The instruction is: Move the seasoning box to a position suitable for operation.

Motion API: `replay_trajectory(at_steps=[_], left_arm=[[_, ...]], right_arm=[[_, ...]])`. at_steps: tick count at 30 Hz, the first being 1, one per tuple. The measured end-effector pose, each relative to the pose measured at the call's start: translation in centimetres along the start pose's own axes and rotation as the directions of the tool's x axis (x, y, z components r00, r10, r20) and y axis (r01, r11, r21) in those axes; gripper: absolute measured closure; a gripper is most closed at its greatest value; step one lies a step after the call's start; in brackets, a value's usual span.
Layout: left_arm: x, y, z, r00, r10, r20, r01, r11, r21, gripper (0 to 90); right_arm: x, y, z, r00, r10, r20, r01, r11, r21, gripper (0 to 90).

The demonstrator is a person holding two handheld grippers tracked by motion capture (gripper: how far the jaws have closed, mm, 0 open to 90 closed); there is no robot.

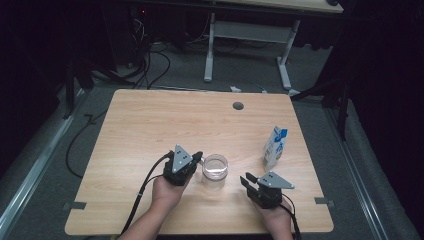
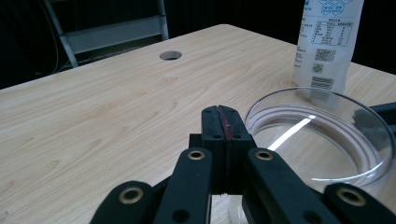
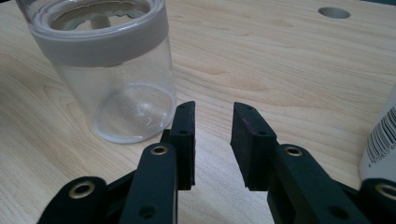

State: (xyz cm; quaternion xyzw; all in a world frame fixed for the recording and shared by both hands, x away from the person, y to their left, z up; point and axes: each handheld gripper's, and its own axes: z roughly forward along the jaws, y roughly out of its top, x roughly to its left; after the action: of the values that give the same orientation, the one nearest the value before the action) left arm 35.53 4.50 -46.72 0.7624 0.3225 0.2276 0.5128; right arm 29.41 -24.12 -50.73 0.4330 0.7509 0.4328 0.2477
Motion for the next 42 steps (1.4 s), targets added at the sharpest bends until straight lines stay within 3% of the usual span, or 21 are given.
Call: replay_trajectory(at_steps=[13, 20, 28, 31, 36, 42], left_arm=[[0.2, -0.2, 0.1, 0.9999, -0.014, 0.0, 0.014, 0.9999, 0.008, 90.0], [0.2, -0.2, 0.1, 0.9999, -0.016, 0.002, 0.016, 0.9999, 0.005, 90.0], [0.2, -0.3, 0.1, 0.9999, -0.016, 0.001, 0.016, 0.9999, 0.002, 90.0], [0.2, -0.3, 0.2, 0.9998, -0.019, 0.004, 0.019, 0.9998, 0.0, 90.0], [0.3, -0.3, 0.1, 0.9997, -0.022, 0.01, 0.023, 0.9997, -0.006, 90.0], [0.8, -0.5, -1.1, 0.9988, -0.048, 0.011, 0.049, 0.9986, -0.021, 90.0]], right_arm=[[1.2, 0.9, 0.4, 0.9996, -0.022, -0.019, 0.021, 0.999, -0.032, 77.6], [1.9, 1.9, -0.1, 0.9985, -0.053, -0.017, 0.051, 0.995, -0.088, 89.7], [3.3, 3.5, -0.2, 0.995, -0.077, -0.063, 0.068, 0.988, -0.139, 90.0], [3.6, 3.8, 0.1, 0.9931, -0.091, -0.074, 0.08, 0.987, -0.136, 90.0], [3.6, 4.2, 0.5, 0.9923, -0.076, -0.097, 0.063, 0.989, -0.131, 90.0], [4.1, 5.1, 0.5, 0.9901, -0.089, -0.109, 0.072, 0.987, -0.147, 90.0]])
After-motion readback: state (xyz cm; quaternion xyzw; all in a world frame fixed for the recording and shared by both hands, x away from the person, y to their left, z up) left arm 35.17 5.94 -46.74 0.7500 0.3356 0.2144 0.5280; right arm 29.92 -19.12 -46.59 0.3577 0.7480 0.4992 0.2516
